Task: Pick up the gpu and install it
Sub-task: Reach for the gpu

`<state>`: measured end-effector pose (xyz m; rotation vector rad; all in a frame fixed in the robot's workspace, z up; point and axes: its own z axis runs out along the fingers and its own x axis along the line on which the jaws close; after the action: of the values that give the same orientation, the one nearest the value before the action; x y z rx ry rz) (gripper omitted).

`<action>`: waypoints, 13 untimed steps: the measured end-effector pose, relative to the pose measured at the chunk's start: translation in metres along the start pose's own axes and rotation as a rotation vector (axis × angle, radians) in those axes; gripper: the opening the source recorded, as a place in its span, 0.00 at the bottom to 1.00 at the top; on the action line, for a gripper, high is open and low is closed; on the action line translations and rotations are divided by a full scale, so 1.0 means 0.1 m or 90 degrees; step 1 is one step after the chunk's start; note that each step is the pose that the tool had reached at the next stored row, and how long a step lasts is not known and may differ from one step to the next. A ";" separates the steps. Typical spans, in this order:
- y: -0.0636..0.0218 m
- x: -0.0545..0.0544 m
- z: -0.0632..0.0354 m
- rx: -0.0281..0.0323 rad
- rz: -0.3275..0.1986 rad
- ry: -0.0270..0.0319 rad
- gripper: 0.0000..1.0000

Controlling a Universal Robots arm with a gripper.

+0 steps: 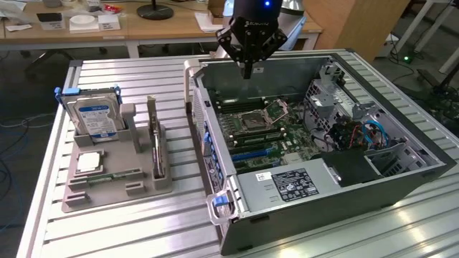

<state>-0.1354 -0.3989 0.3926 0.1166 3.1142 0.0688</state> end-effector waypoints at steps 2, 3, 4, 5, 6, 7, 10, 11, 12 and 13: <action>-0.004 0.05 0.002 -0.0001 0.000 0.0000 0.11; -0.005 0.07 0.002 0.0000 0.000 0.0000 0.11; -0.007 0.09 0.003 0.0000 0.000 0.0000 0.11; -0.009 0.11 0.004 0.0000 0.000 0.0000 0.11; -0.010 0.13 0.005 -0.0001 0.000 0.0001 0.11; -0.012 0.16 0.005 0.0000 0.000 0.0001 0.11; -0.017 0.22 0.008 0.0000 0.000 0.0002 0.11; -0.019 0.24 0.008 0.0000 0.000 0.0002 0.11; -0.020 0.26 0.009 0.0000 0.000 0.0002 0.11; -0.021 0.28 0.009 0.0000 0.000 0.0002 0.11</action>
<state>-0.1633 -0.3988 0.3909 0.1167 3.1145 0.0688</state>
